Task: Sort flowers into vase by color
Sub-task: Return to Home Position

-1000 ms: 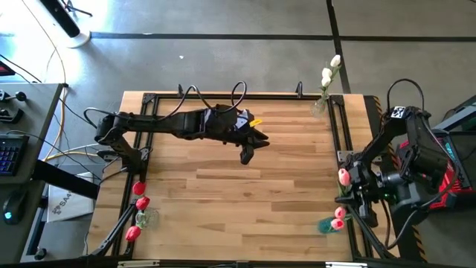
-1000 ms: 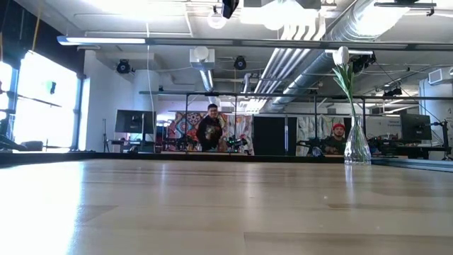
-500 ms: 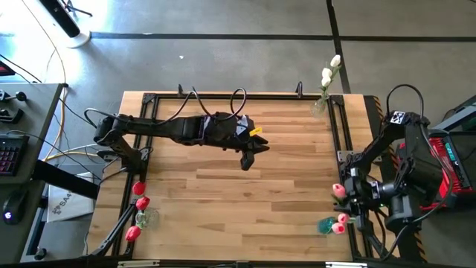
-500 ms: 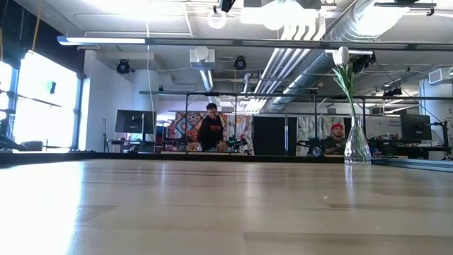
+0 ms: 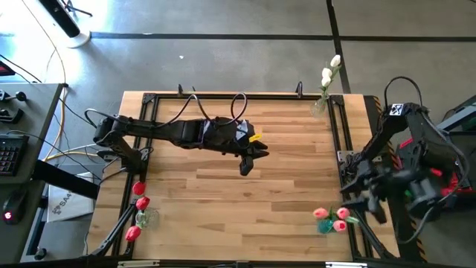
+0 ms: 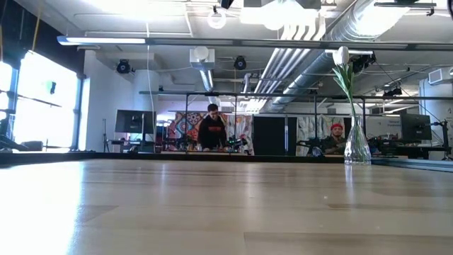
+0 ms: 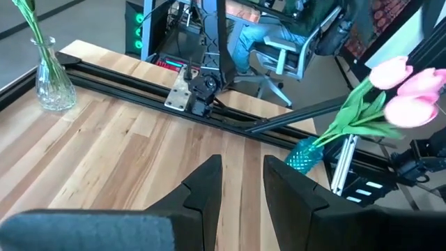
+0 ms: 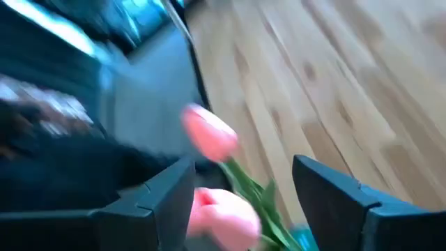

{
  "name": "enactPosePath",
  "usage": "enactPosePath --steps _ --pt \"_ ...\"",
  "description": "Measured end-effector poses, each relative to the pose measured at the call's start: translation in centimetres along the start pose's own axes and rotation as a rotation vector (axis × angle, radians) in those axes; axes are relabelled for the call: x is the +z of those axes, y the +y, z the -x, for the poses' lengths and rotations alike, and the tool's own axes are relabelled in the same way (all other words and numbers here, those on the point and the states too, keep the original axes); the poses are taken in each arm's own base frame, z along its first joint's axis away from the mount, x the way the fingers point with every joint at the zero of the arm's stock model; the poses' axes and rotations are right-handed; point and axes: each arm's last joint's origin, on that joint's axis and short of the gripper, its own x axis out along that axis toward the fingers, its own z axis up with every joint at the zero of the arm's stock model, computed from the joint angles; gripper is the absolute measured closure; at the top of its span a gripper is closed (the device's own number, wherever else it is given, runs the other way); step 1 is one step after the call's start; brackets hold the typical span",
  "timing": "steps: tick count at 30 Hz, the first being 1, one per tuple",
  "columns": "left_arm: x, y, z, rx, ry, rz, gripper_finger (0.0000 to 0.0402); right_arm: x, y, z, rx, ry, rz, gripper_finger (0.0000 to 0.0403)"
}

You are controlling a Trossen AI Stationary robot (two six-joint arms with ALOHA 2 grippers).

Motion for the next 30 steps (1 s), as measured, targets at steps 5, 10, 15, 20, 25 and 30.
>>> enactPosePath --steps 5,10,15,20,25,30 --pt "0.2 -0.7 0.8 -0.019 -0.014 -0.028 0.0307 1.3 -0.4 1.8 0.095 -0.256 -0.018 0.0177" --pt "1.1 -1.0 2.5 -0.023 -0.045 -0.086 0.0312 2.4 -0.1 1.1 -0.001 -0.457 0.117 0.0189" --pt "0.6 -0.3 2.8 0.013 0.036 -0.14 0.0333 4.3 -0.3 -0.9 -0.171 -0.536 0.165 0.0208" --pt "0.6 0.4 2.7 0.035 0.053 -0.15 0.0359 6.0 -0.3 -3.0 -0.312 -0.568 0.205 0.0237" --pt "1.0 1.2 2.7 0.025 0.032 -0.162 0.038 7.9 -0.3 -6.4 -0.336 -0.533 0.245 0.0266" --pt "2.0 2.0 2.6 -0.052 -0.015 -0.151 0.0397 10.6 -0.4 -8.2 -0.276 -0.542 0.323 0.0289"
